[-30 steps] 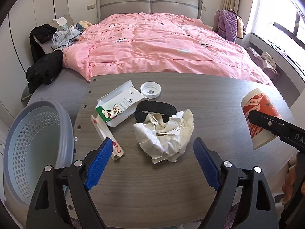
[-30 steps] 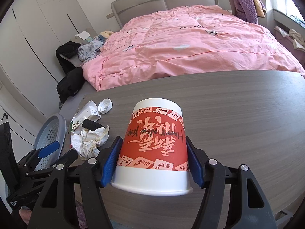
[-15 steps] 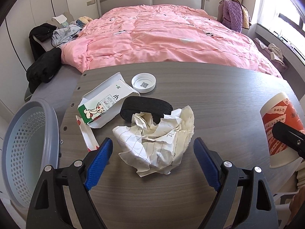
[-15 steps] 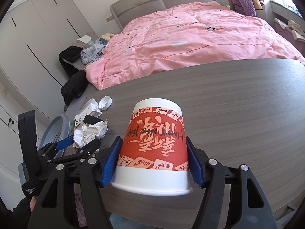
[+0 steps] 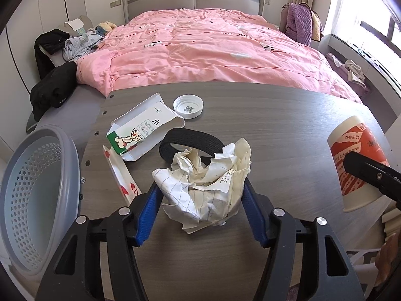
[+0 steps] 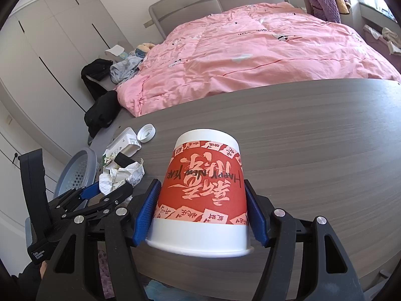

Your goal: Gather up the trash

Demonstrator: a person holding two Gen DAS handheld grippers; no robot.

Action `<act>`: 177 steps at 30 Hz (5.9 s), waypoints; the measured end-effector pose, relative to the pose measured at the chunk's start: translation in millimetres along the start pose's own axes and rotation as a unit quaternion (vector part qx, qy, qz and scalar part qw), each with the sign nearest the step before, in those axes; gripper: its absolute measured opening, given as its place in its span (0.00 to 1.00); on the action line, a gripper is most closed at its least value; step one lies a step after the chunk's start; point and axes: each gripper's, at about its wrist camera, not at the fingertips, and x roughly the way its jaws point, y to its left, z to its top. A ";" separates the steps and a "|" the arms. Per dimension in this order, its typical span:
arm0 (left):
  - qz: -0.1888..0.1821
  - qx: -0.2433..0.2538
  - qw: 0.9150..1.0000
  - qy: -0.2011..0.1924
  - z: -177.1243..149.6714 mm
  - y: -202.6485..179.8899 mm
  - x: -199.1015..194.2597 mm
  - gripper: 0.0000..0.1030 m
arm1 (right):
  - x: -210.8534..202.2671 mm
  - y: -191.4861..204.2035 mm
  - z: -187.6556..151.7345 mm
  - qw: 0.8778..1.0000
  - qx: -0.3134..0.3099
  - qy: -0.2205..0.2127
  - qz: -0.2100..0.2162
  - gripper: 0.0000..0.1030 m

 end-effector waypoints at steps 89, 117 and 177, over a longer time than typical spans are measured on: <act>-0.061 0.041 0.996 0.049 -14.4 32.3 -37.2 0.78 | 0.8 28.5 -7.6 1.000 -0.007 -0.009 0.013 0.61; -0.150 0.197 0.965 0.086 17.8 43.1 4.3 0.43 | 5.9 20.1 -6.6 1.000 0.004 -0.005 0.007 0.61; 0.106 -0.084 0.989 -0.058 -23.6 246.0 -88.9 0.09 | 72.1 253.2 9.4 0.974 -0.194 0.025 0.117 0.61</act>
